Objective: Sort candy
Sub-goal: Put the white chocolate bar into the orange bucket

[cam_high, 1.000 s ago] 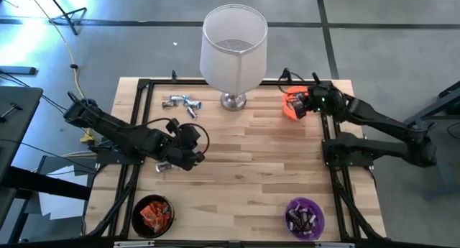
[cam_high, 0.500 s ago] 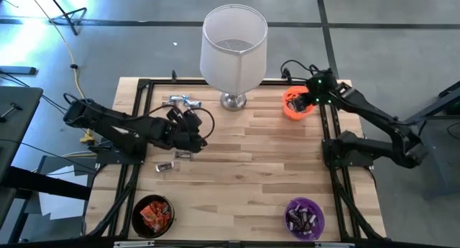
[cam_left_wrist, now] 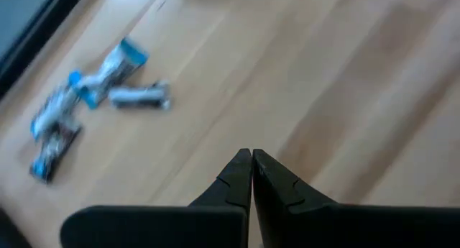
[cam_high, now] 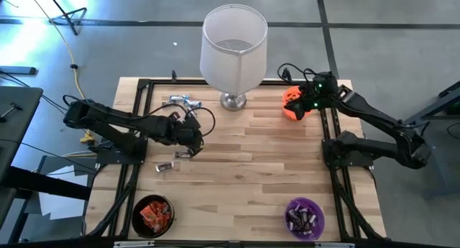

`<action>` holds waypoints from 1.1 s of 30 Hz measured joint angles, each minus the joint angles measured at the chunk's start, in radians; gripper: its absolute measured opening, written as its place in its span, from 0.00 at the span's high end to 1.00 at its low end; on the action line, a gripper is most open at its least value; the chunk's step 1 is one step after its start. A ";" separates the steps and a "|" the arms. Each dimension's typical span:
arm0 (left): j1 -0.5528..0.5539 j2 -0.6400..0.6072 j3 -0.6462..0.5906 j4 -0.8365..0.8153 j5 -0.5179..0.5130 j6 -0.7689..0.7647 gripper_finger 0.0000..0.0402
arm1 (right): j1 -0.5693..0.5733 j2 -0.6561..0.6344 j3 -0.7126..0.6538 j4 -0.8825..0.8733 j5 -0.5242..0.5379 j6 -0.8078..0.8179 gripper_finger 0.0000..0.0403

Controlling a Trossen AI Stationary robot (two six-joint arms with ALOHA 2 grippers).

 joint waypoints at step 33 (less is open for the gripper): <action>0.318 0.000 -0.225 0.476 0.004 0.221 0.82 | 0.211 -0.112 0.000 0.056 -0.011 0.060 0.69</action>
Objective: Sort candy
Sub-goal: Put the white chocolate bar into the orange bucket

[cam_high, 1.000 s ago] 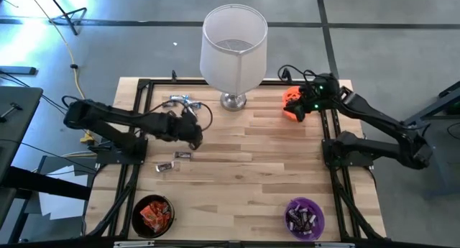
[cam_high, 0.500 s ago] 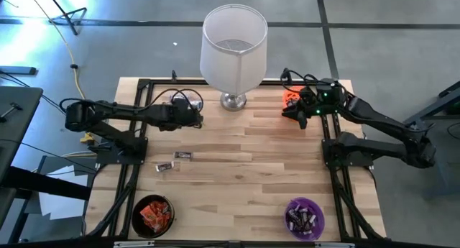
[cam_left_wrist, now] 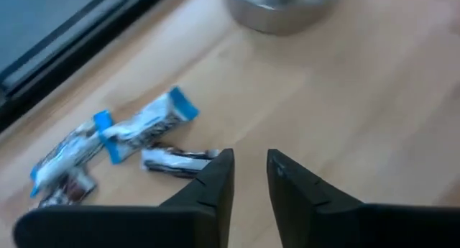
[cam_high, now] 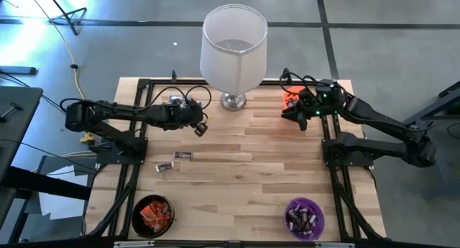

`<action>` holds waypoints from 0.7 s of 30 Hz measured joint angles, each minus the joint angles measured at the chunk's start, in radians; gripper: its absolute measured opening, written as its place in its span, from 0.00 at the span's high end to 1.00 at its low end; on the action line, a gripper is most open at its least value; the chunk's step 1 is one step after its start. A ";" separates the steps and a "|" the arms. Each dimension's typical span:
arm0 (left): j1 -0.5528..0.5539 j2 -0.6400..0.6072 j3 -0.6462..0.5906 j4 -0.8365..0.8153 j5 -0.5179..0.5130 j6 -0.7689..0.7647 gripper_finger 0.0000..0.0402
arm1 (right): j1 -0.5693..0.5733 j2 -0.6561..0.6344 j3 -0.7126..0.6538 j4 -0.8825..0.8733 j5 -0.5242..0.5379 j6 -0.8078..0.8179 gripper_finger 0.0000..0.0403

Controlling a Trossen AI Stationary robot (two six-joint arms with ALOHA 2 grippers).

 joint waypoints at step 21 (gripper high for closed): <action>0.066 0.005 0.000 -0.019 0.084 0.360 0.69 | 0.000 0.000 0.000 0.000 0.000 0.000 0.69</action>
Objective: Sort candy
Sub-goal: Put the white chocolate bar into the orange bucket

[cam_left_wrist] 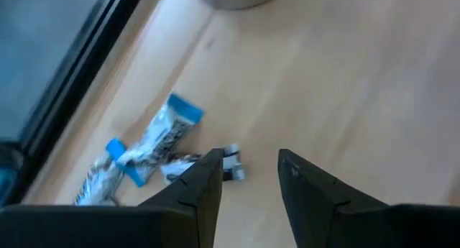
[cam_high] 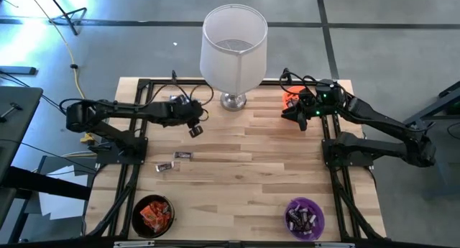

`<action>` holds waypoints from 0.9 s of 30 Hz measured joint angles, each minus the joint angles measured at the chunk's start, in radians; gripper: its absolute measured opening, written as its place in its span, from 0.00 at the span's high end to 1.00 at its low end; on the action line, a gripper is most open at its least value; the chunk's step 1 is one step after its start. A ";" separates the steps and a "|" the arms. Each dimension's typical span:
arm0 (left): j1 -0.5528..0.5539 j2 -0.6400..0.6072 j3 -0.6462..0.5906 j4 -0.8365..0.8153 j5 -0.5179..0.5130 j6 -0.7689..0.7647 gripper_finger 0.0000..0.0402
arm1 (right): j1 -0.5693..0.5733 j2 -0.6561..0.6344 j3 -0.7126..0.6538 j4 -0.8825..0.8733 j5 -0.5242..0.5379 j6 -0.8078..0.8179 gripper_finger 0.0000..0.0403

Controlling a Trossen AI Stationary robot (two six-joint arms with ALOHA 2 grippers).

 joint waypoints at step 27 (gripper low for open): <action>0.253 0.098 0.000 -0.040 0.106 0.277 0.66 | 0.000 0.000 0.000 0.000 0.000 0.000 0.69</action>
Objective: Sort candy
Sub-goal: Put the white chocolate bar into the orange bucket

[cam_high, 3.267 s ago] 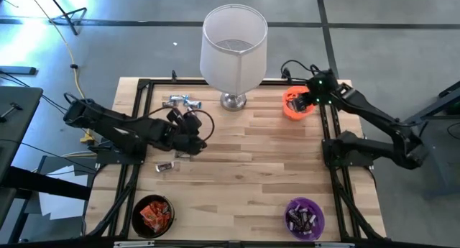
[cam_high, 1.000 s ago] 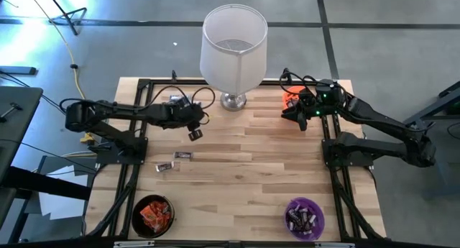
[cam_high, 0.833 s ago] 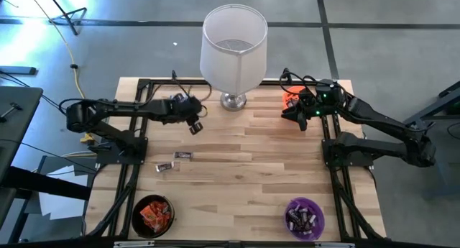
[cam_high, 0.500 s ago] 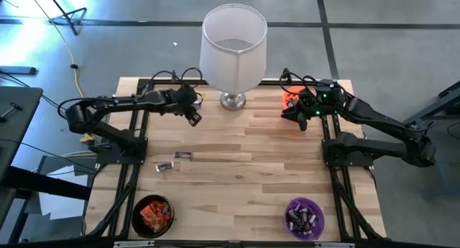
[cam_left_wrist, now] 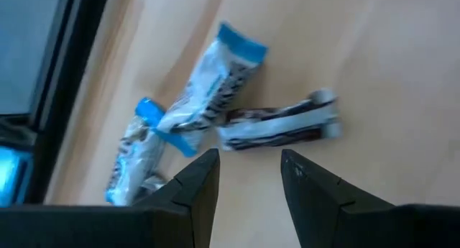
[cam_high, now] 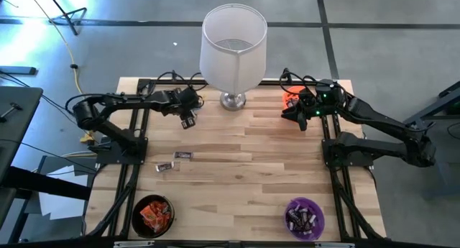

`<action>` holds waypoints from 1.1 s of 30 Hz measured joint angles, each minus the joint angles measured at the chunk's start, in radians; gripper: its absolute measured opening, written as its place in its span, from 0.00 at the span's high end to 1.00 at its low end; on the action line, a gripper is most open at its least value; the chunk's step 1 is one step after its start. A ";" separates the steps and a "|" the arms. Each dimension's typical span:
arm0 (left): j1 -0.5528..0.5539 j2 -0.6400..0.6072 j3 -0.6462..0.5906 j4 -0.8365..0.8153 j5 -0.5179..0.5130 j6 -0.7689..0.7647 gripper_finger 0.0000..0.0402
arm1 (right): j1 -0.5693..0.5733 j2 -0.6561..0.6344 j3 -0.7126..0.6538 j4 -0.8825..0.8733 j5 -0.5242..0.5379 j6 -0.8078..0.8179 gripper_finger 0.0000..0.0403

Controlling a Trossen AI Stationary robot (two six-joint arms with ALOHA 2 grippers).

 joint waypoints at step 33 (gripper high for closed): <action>0.083 0.169 0.080 0.115 -0.104 -0.141 0.66 | 0.000 0.000 0.000 0.000 0.000 0.000 0.69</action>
